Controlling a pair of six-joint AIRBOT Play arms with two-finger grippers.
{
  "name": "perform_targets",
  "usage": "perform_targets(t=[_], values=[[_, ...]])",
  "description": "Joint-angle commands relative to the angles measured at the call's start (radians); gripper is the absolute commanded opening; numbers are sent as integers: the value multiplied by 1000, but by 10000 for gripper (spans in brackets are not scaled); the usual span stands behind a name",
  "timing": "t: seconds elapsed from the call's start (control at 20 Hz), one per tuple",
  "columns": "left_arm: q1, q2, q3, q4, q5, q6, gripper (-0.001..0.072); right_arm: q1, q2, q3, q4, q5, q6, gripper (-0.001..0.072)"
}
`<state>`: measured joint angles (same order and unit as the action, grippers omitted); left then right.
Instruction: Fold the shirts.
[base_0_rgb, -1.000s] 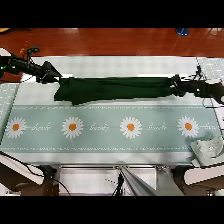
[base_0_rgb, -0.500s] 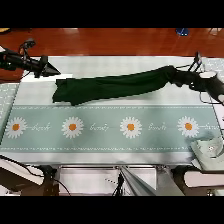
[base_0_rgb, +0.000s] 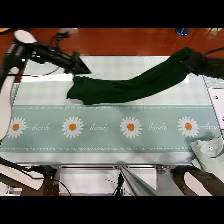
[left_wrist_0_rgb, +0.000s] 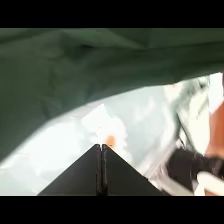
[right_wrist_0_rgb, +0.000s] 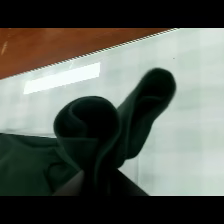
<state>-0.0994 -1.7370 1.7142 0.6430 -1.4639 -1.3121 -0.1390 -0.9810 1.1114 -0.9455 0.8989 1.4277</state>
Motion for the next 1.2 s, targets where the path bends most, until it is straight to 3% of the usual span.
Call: perform_targets(t=[0.0, 0.15, 0.4, 0.7, 1.0, 1.15], values=[[-154, 4, 1, -12, 16, -19, 24, 1, 171, 1, -145, 157, 132, 24], [-267, 4, 1, -11, 42, -34, 24, 0, 275, 1, -205, 247, 194, 24], [-459, -15, 0, -11, 206, -68, 24, 0, 409, 1, -278, 371, 249, 24], [-615, -111, -2, -18, 282, -126, 24, -2, 529, 1, -323, 403, 330, 24], [-774, -227, -1, -255, 423, -116, 24, -2, 553, 1, -375, 424, 348, 24], [-771, -230, -1, -240, 475, -111, 23, -2, 553, 1, -425, 419, 348, 24]])
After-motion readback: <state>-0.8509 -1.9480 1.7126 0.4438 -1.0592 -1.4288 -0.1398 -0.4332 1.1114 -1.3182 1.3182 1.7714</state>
